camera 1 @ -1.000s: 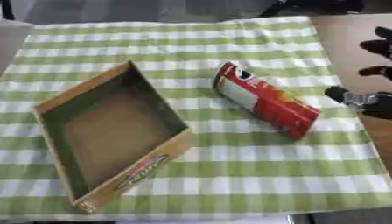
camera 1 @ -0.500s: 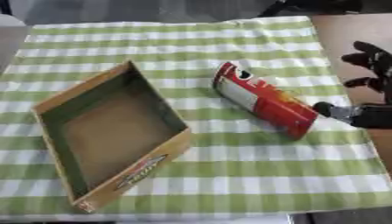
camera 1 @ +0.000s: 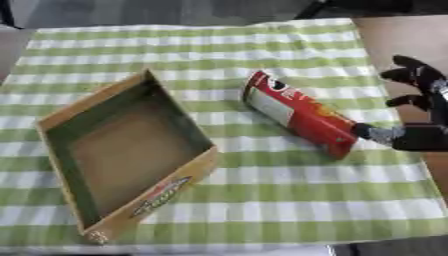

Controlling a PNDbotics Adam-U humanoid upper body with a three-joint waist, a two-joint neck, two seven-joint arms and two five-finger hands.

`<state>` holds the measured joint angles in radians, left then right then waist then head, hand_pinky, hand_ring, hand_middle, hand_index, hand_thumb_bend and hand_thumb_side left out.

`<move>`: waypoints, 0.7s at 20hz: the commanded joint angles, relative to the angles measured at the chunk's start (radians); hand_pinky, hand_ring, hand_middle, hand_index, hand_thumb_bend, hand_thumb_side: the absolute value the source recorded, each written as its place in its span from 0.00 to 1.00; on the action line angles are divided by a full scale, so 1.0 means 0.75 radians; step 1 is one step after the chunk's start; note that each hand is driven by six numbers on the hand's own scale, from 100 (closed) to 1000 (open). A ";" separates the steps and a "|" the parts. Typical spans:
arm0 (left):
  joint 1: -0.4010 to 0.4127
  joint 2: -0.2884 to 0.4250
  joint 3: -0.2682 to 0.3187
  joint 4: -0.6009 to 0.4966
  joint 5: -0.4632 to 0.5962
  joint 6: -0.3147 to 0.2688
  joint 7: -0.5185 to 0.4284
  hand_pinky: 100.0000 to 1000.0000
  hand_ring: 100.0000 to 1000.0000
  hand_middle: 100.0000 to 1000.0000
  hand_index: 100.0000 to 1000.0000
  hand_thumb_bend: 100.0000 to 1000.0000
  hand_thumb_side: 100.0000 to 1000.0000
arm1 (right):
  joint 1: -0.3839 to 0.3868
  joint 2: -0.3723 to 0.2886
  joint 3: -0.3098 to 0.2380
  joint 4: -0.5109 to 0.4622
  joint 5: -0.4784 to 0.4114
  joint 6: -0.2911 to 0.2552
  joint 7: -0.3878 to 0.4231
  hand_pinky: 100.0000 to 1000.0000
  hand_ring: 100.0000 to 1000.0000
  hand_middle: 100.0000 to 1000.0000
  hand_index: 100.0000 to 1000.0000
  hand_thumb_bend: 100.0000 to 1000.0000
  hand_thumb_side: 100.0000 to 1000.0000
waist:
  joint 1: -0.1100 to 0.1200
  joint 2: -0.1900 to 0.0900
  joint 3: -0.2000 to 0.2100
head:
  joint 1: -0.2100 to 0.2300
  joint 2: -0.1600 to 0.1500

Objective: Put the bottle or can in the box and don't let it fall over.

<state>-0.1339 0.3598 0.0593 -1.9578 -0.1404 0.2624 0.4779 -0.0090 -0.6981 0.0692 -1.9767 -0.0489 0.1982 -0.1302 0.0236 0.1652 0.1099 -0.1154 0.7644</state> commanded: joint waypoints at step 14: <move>-0.010 0.031 0.007 -0.021 0.002 0.002 -0.005 0.48 0.53 0.57 0.69 0.00 0.67 | -0.036 -0.056 0.033 -0.031 0.064 0.117 0.060 0.68 0.96 0.81 0.95 0.69 0.03 | -0.007 -0.016 0.003 | -0.006 0.007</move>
<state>-0.1339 0.3598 0.0592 -1.9578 -0.1404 0.2642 0.4760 -0.0268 -0.7043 0.0997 -1.9767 -0.0095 0.2802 -0.0870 0.0236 0.1653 0.1113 -0.1174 0.7644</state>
